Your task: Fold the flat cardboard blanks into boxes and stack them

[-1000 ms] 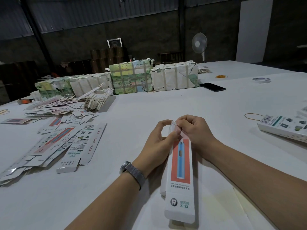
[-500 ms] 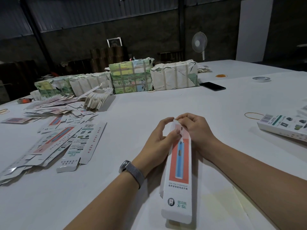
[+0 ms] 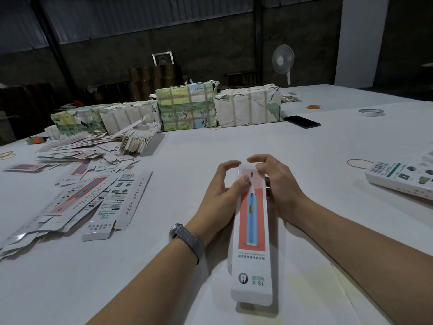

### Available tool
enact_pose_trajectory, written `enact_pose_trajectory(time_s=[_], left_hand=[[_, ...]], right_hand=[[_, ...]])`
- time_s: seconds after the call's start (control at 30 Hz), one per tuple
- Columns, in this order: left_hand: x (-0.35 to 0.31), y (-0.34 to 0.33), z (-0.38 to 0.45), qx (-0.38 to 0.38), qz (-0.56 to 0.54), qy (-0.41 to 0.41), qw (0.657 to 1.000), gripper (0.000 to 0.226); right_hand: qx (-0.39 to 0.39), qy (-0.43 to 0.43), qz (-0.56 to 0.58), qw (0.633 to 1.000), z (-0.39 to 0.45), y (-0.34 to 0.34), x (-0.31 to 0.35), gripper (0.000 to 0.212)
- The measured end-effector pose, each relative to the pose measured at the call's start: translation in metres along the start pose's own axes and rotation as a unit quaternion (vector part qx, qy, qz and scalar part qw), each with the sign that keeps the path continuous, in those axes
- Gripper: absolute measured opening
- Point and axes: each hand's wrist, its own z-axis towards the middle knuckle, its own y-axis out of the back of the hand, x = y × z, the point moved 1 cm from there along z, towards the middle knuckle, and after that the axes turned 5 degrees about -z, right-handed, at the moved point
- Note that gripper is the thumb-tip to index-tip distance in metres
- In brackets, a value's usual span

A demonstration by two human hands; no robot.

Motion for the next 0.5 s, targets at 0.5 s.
enact_pose_trajectory(time_s=[0.5], left_hand=[[0.0044,0.0037,0.0018,-0.045,-0.029,-0.030,0.998,0.015]], right_hand=[[0.064,0.005,0.032,0.997,0.0016,0.0017,-0.0040,0.005]])
